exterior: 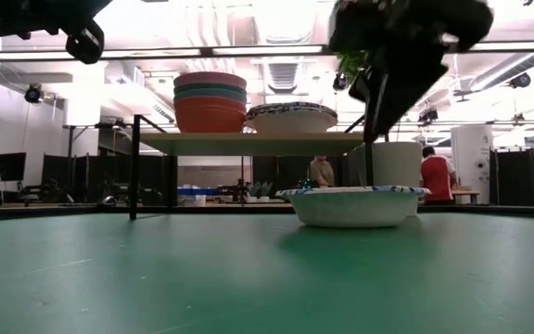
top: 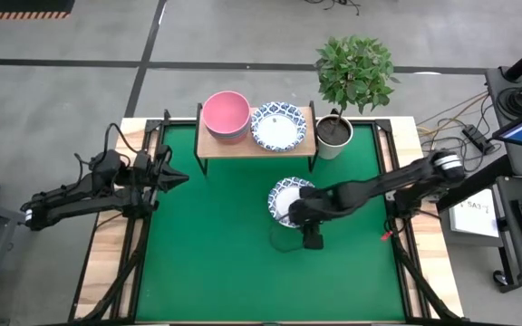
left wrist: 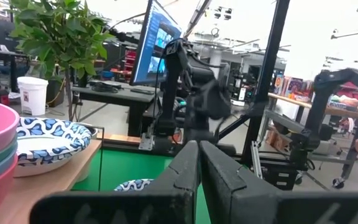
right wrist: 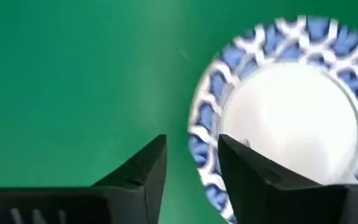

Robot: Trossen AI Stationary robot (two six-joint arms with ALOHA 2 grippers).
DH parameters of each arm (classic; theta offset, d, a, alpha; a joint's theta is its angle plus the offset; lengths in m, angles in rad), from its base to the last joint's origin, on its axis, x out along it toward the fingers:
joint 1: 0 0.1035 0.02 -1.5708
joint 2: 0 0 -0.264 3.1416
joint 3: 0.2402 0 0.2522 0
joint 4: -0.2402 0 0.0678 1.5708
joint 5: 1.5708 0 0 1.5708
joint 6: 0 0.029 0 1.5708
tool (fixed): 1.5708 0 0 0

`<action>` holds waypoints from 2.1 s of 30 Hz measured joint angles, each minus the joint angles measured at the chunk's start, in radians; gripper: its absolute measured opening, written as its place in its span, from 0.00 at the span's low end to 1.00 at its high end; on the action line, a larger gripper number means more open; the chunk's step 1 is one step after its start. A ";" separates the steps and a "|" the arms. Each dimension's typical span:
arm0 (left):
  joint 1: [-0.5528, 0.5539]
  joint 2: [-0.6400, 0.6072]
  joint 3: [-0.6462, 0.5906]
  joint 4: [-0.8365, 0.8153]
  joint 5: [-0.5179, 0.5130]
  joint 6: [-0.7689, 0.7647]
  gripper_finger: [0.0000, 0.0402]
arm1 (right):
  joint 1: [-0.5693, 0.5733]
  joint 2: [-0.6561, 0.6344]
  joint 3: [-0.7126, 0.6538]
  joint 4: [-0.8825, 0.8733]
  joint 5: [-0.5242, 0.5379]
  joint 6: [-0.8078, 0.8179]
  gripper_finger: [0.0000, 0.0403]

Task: Place and stack bowls onto a shelf
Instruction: Stack the white patterned bowl on top of the other white patterned bowls on the shelf

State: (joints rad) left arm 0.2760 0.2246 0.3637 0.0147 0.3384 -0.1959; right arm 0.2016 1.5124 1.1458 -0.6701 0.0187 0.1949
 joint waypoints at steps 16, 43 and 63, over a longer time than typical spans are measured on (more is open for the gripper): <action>0.000 0.004 0.000 0.029 -0.014 -0.019 0.00 | -0.001 0.288 0.218 -0.214 0.035 -0.014 0.29; -0.210 0.506 0.119 0.499 -0.007 0.026 0.00 | 0.060 0.166 0.499 -0.402 0.191 -0.077 0.02; -0.240 0.498 0.161 0.425 -0.007 0.049 0.00 | -0.064 0.161 0.854 -0.620 0.429 -0.375 0.02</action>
State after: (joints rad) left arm 0.0355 0.7223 0.5251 0.4393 0.3313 -0.1471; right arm 0.1373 1.6737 1.9999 -1.2903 0.4474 -0.1796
